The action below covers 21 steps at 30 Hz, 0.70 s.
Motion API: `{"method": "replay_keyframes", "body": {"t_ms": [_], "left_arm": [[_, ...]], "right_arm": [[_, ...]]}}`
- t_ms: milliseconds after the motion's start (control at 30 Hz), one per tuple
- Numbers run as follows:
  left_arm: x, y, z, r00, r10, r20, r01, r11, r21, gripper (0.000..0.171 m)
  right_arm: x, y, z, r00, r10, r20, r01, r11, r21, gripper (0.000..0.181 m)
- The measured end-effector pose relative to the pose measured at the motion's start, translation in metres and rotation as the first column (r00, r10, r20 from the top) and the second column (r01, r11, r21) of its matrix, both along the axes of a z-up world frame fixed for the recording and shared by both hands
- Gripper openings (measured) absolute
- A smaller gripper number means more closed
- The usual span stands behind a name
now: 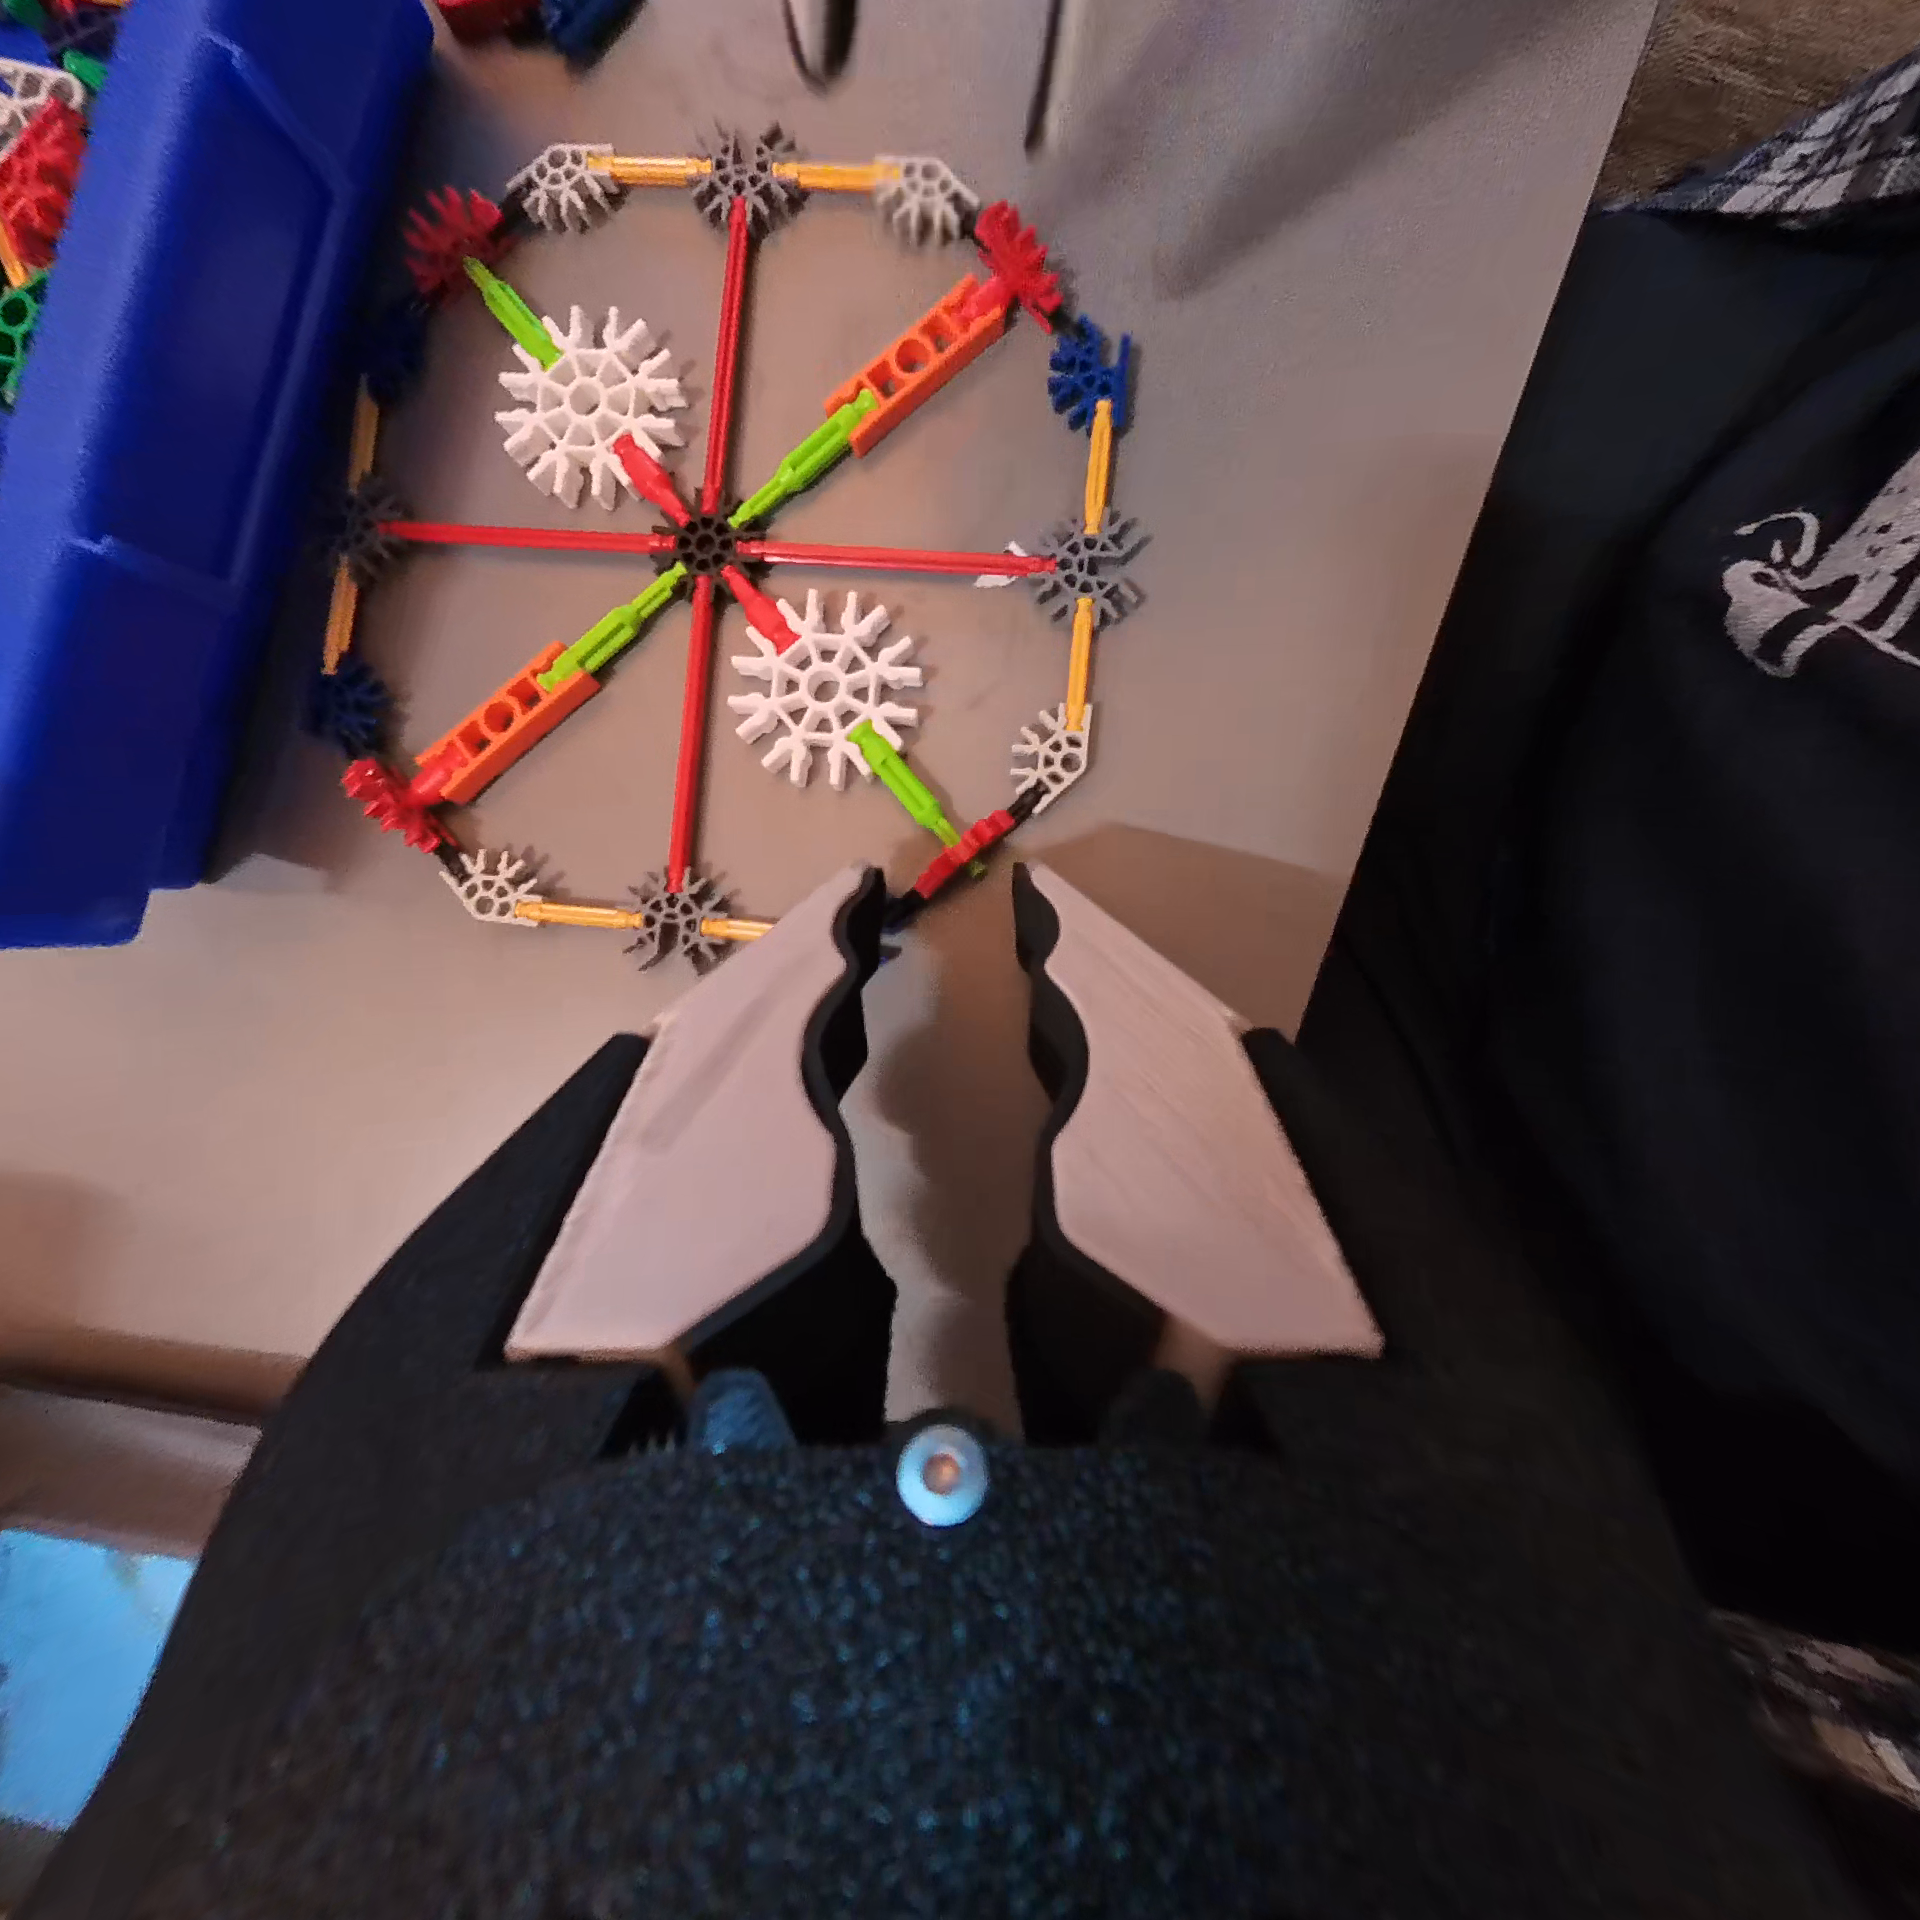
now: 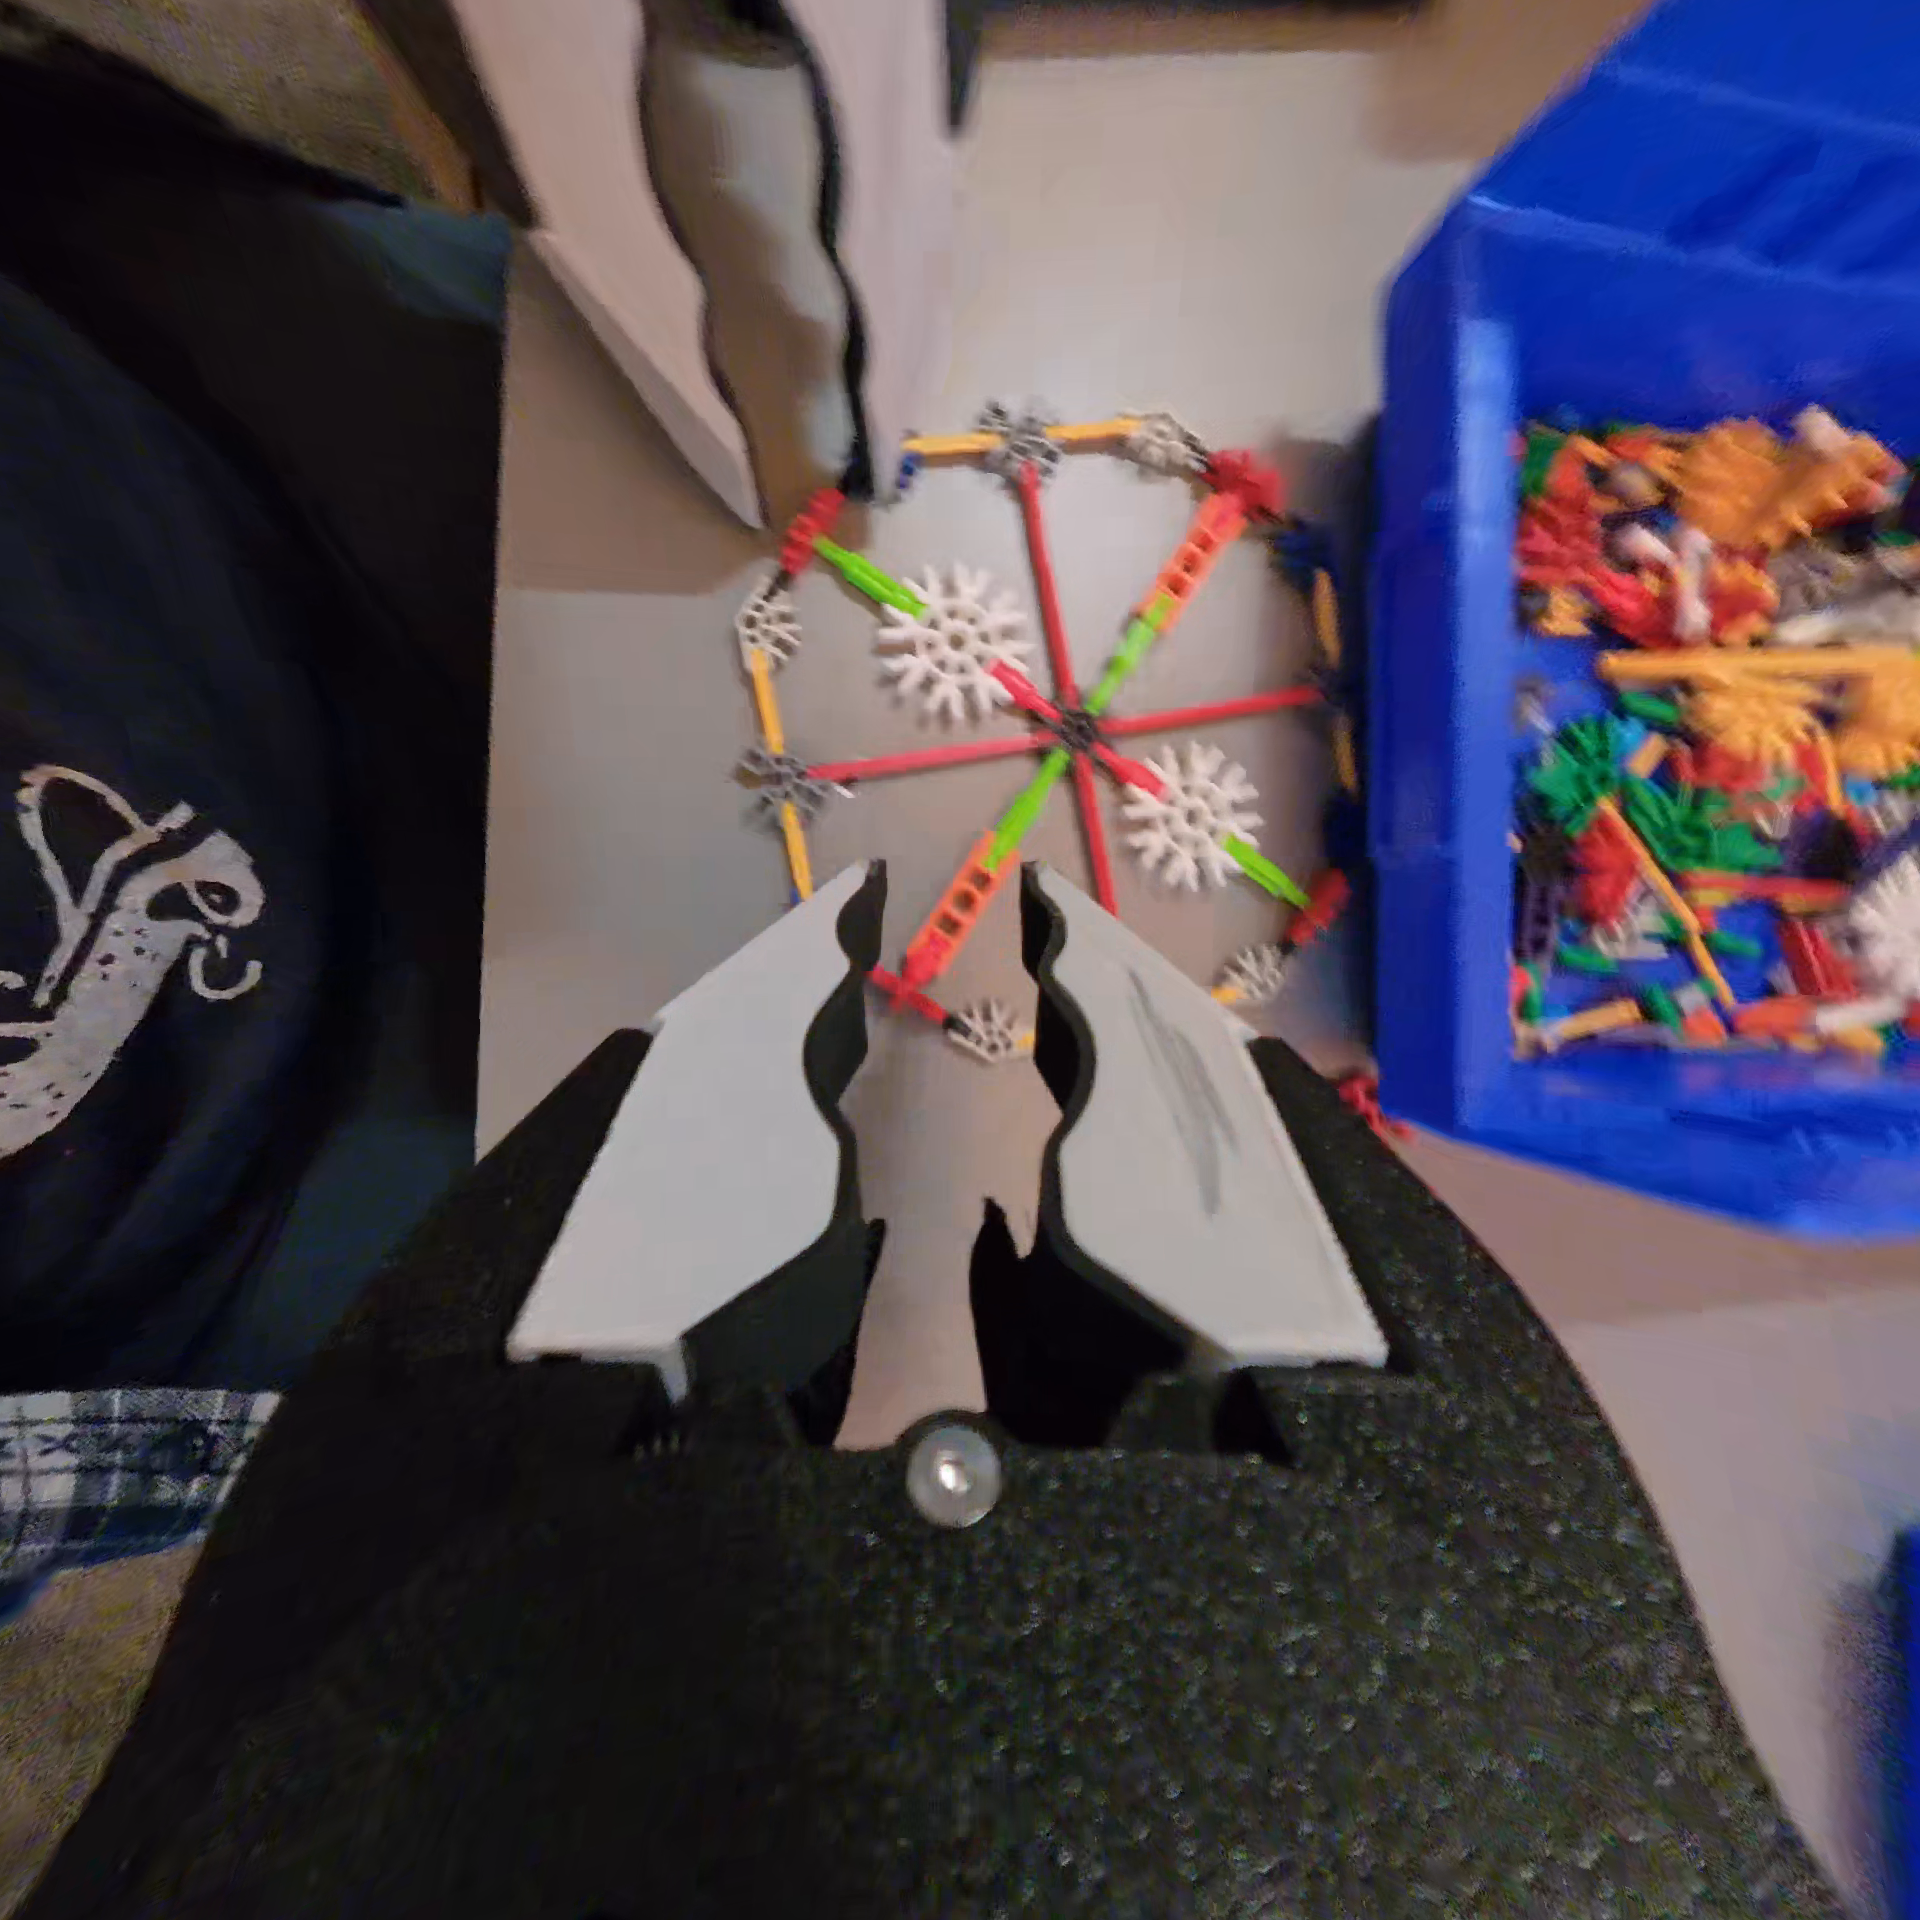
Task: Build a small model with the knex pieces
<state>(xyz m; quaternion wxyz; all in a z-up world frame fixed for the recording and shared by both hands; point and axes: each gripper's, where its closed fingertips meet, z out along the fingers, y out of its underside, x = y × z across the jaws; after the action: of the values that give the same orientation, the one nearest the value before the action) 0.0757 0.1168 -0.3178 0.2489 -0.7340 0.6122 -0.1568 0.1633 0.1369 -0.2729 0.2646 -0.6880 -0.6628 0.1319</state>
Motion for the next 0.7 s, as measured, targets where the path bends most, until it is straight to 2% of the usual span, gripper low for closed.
{"method": "replay_keyframes", "body": {"t_ms": [133, 200, 333, 533, 700], "left_arm": [[-0.004, 0.002, 0.005, 1.0, 0.008, 0.004, -0.008, 1.0, 0.014, 0.026], [-0.007, 0.003, 0.007, 1.0, 0.011, 0.002, -0.011, 1.0, 0.018, 0.027], [-0.007, 0.003, 0.007, 1.0, -0.001, -0.006, 0.001, 1.0, 0.03, 0.027], [-0.001, 0.001, 0.0, 0.997, -0.036, -0.062, 0.04, 0.997, 0.06, 0.026], [0.0, 0.0, -0.005, 0.994, -0.052, -0.096, 0.057, 0.997, 0.058, 0.02]], "right_arm": [[0.024, 0.009, 0.014, 0.991, -0.117, -0.062, 0.118, 0.993, 0.002, 0.026], [0.029, 0.007, 0.009, 0.989, -0.139, -0.057, 0.138, 0.99, -0.01, 0.029], [0.028, -0.003, -0.015, 0.994, -0.108, -0.008, 0.107, 0.994, -0.035, 0.032], [0.028, 0.002, -0.04, 0.993, -0.073, 0.091, 0.075, 0.997, -0.012, 0.031], [0.026, 0.0, -0.049, 0.992, -0.041, 0.119, 0.043, 0.999, -0.011, 0.02]]}}
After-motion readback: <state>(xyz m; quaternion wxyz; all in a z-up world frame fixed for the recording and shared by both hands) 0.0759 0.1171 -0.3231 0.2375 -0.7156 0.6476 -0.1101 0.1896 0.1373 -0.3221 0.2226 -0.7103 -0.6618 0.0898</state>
